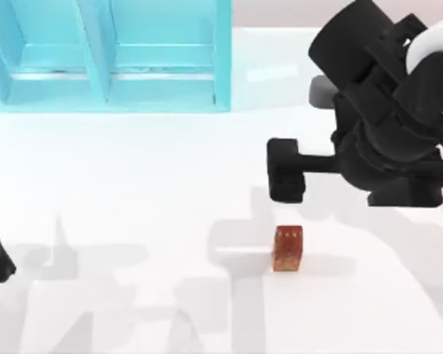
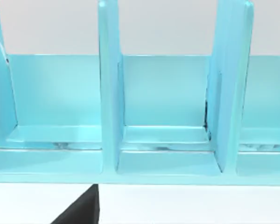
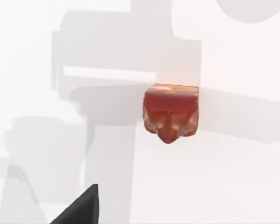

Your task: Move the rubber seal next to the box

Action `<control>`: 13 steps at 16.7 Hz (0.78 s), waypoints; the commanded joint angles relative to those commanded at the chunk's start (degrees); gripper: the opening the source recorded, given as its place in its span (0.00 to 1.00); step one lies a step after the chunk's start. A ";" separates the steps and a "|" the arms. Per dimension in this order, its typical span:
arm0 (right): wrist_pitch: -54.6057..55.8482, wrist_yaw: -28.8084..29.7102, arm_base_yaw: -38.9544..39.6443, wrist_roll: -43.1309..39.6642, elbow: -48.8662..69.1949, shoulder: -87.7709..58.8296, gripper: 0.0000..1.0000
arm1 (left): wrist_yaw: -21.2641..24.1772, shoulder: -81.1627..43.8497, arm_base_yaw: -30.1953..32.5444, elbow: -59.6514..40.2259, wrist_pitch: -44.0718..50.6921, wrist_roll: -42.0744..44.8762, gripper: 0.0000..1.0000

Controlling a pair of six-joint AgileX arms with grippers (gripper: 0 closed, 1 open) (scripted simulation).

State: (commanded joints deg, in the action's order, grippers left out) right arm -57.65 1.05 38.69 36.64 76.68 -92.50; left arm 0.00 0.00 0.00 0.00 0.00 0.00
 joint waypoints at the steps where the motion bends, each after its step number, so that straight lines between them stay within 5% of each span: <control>1: -2.83 -0.11 0.65 1.10 3.62 -4.29 1.00 | 0.00 0.00 0.00 0.00 0.00 0.00 1.00; 6: -12.50 -0.79 1.82 4.38 17.19 -19.42 1.00 | 0.00 0.00 0.00 0.00 0.00 0.00 1.00; 13: -13.94 -0.94 1.54 4.73 19.22 -21.70 1.00 | 0.00 0.00 0.00 0.00 0.00 0.00 1.00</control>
State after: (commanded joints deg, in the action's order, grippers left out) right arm -71.59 0.11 40.23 41.38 95.91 -114.20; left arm 0.00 0.00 0.00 0.00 0.00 0.00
